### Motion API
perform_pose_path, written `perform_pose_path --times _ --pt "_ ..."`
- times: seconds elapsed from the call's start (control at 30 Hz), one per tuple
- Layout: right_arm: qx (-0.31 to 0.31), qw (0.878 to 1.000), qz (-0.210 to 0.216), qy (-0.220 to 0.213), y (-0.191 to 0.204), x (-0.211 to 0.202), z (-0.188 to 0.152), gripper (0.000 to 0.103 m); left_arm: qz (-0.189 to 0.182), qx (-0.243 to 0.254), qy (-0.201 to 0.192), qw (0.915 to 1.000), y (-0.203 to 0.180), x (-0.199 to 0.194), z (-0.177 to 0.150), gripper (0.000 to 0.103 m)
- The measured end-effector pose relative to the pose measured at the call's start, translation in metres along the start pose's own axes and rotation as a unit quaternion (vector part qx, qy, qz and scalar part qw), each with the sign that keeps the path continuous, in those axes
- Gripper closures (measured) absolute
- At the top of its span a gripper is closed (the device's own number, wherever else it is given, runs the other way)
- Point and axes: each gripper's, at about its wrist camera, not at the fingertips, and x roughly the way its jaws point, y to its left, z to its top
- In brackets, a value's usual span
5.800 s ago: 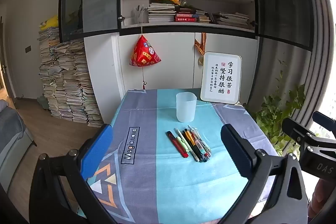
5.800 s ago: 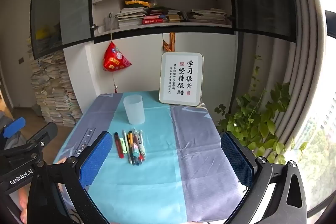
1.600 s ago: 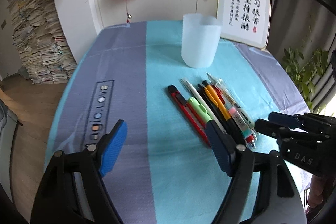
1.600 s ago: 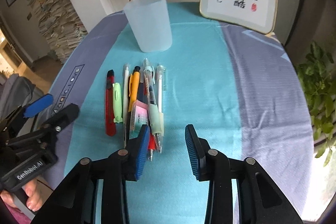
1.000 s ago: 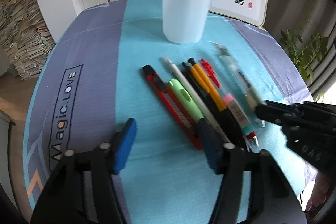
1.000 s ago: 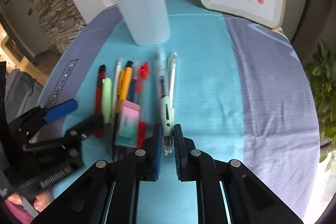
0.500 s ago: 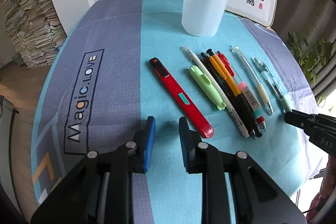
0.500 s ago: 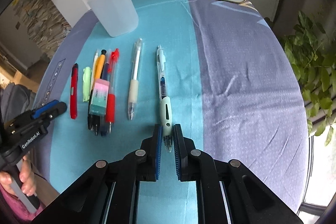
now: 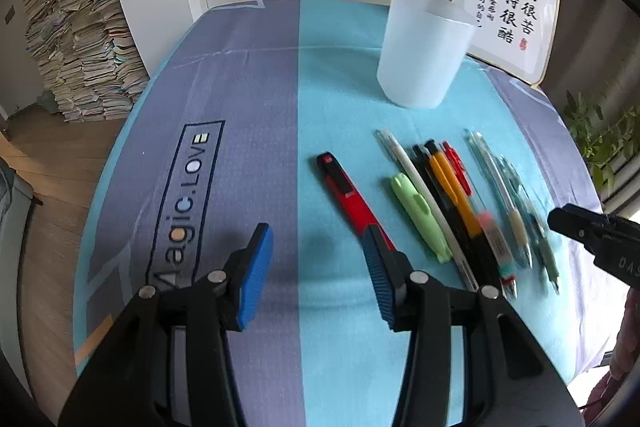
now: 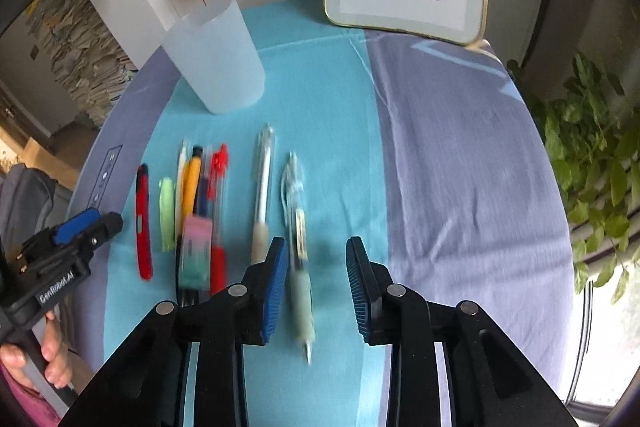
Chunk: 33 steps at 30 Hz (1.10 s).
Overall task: Organize stationery
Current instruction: 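Grasp the red utility knife with the left tool while the right grasps the clear mint-grip pen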
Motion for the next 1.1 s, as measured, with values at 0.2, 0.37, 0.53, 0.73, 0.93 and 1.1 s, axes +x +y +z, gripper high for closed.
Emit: perform_pose_path --times 0.2,0.37,0.53,0.73,0.93,1.1 --pt "-0.001 1.0 0.002 0.01 0.007 0.019 0.023 0.073 0.002 -0.019 0.017 0.9997 0.003 0.016 0.018 0.058" --pt "-0.022 0.999 -0.014 0.021 0.015 0.034 0.032 0.073 0.011 -0.026 0.03 0.9991 0.002 0.028 0.031 0.059" --pt "-0.035 0.999 -0.022 0.026 0.018 0.045 0.039 0.073 0.007 -0.029 0.037 0.9989 0.001 0.037 0.038 0.059" --pt "-0.066 0.997 -0.043 0.025 0.029 0.051 0.043 0.073 0.013 -0.027 0.047 0.9984 -0.005 0.046 0.042 0.06" --pt "-0.046 0.998 -0.021 0.02 0.022 0.049 0.044 0.086 0.014 -0.023 0.045 0.9986 -0.007 0.048 0.046 0.087" --pt "-0.021 1.0 0.005 0.005 0.011 0.034 0.045 0.086 -0.002 -0.015 0.024 0.9996 -0.009 0.036 0.043 0.095"
